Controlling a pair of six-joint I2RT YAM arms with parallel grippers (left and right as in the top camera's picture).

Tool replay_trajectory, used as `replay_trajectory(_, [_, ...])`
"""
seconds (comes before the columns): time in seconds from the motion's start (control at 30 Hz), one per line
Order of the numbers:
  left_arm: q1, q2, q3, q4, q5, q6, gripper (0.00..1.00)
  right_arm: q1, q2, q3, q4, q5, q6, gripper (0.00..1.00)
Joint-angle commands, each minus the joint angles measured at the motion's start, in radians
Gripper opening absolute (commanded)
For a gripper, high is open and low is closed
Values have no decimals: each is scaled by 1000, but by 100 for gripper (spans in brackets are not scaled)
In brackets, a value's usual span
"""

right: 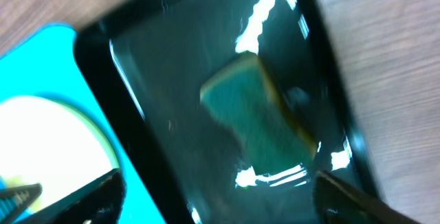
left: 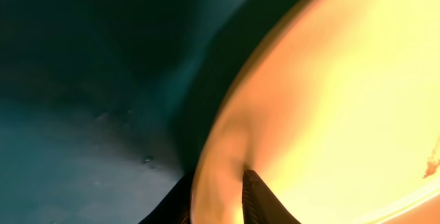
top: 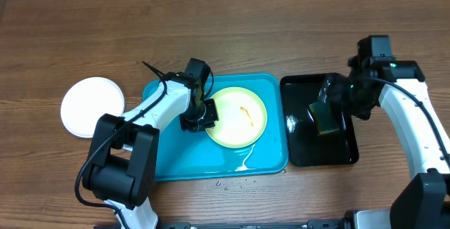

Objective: Clean dirty plates on tray and stack at the side
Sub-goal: 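Grasp the sponge in the black tray and scrub it, right gripper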

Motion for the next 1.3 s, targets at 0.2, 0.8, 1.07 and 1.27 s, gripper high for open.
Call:
replay_trajectory(0.2, [-58, 20, -122, 133, -33, -24, 24, 158, -5, -148, 58, 311, 89, 90])
replay_trajectory(0.8, [-38, 20, -126, 132, -76, -88, 4, 206, -5, -380, 291, 110, 80, 67])
replay_trajectory(1.07, [-27, 20, -126, 150, -117, -126, 4, 232, -5, -266, 124, 179, 51, 58])
replay_trajectory(1.27, [-18, 20, -128, 156, -133, -155, 9, 232, -5, -162, 93, 285, 51, 75])
